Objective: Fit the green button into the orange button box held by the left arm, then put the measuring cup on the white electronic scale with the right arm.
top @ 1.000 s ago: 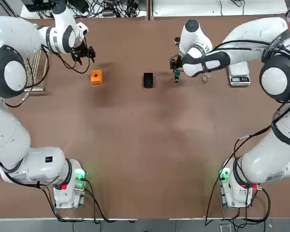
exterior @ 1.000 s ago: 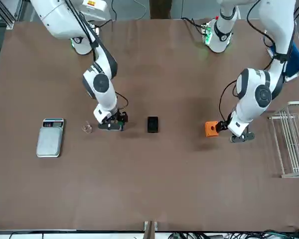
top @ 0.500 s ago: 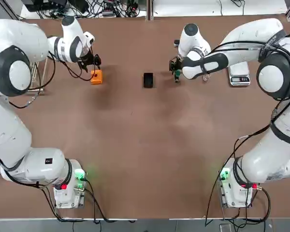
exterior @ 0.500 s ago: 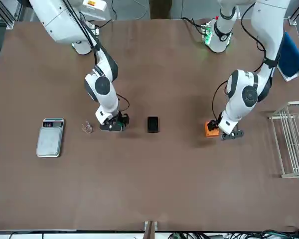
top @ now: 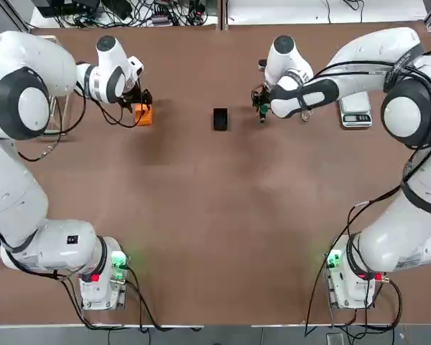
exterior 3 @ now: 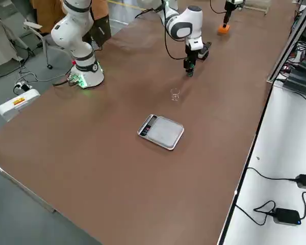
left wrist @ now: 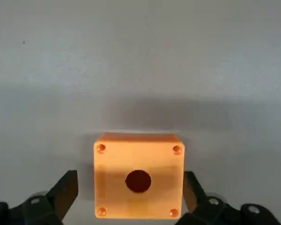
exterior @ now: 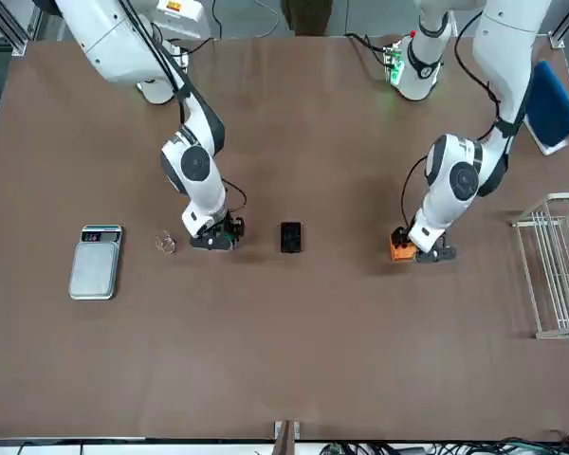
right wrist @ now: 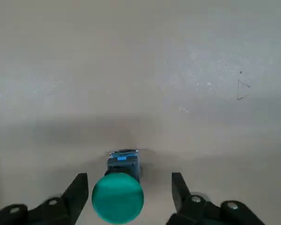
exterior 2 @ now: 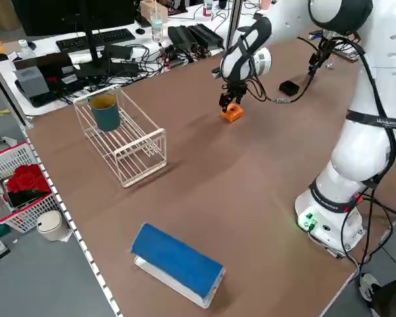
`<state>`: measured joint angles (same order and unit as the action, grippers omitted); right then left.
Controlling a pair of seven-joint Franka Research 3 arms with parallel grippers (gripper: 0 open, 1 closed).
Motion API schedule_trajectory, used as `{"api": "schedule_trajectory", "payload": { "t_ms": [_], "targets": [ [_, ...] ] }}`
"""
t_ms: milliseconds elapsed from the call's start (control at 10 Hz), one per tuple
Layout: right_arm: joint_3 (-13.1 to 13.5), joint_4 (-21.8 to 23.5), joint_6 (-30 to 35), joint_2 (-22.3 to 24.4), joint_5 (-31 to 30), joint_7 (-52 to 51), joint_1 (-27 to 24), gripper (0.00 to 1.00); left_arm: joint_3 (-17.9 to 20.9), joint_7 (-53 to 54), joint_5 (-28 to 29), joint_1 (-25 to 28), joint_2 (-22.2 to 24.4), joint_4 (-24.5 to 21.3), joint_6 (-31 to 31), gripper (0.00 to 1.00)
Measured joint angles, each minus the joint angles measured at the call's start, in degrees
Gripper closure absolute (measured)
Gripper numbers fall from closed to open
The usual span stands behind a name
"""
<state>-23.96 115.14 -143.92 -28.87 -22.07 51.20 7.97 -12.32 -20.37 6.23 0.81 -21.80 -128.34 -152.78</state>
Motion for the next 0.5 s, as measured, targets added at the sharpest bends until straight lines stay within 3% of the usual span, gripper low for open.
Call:
{"api": "schedule_trajectory", "payload": {
  "t_ms": [200, 500],
  "targets": [
    [0.0, -0.1, 0.0, 0.0, 0.0, 0.1, 0.0, 0.26, 0.0, 0.0, 0.0, -0.1, -0.3, 0.0, -0.5, 0.01],
    [0.0, -0.4, -0.1, 0.0, 0.0, 0.3, 0.0, 0.41, 0.0, 0.0, 0.1, -0.6, -0.6, 0.0, -0.5, 0.01]
  ]
}}
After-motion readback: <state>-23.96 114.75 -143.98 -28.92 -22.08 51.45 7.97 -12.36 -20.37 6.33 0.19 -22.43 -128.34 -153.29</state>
